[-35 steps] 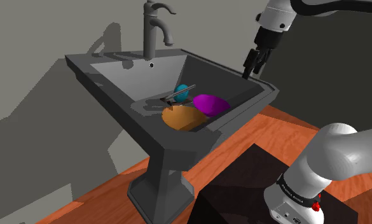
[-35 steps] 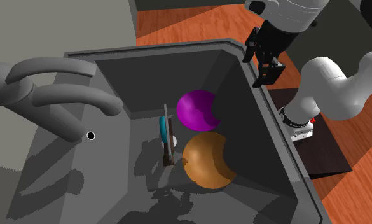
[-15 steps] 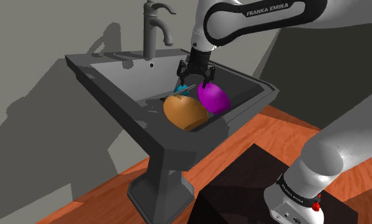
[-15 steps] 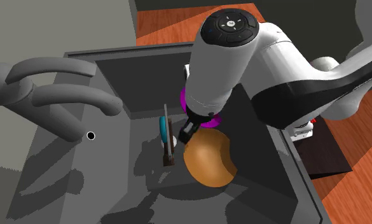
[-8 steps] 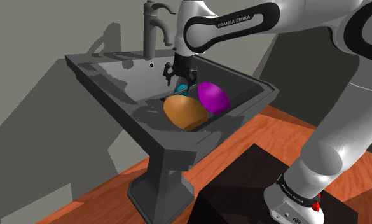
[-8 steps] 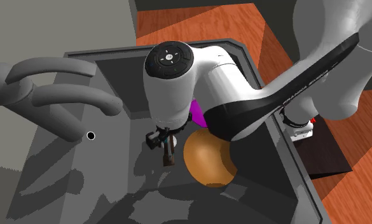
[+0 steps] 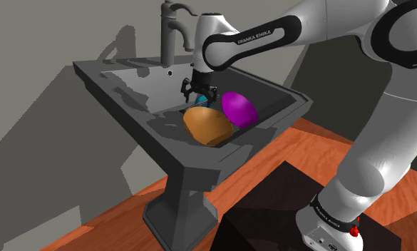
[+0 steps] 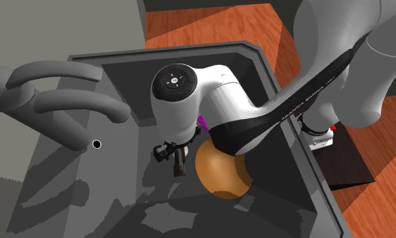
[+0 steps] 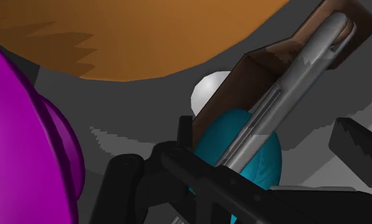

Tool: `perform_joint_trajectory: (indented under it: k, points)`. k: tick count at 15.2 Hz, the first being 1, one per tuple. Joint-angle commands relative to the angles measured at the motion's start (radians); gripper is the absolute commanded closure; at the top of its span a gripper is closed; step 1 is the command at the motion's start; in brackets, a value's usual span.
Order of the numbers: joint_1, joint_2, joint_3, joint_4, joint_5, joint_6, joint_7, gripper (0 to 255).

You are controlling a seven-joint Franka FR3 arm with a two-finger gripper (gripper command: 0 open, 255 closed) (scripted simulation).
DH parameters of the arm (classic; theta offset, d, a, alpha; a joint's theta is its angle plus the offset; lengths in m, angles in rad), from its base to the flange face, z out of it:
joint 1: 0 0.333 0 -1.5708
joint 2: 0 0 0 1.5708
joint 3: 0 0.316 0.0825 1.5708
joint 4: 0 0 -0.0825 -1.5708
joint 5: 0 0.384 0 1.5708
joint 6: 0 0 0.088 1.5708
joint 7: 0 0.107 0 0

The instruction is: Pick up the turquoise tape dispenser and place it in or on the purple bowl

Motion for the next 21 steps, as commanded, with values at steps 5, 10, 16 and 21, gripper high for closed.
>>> perform_joint_trajectory:
  k: [5,10,16,21]
  points:
    - [0.001,0.003,0.0,-0.007,-0.002,0.01,0.003,0]
    - [0.0,0.003,0.0,-0.007,-0.002,0.01,0.003,255]
    - [0.0,0.003,0.0,-0.007,-0.002,0.01,0.003,255]
    - [-0.002,-0.017,0.003,0.025,0.013,-0.038,-0.01,255]
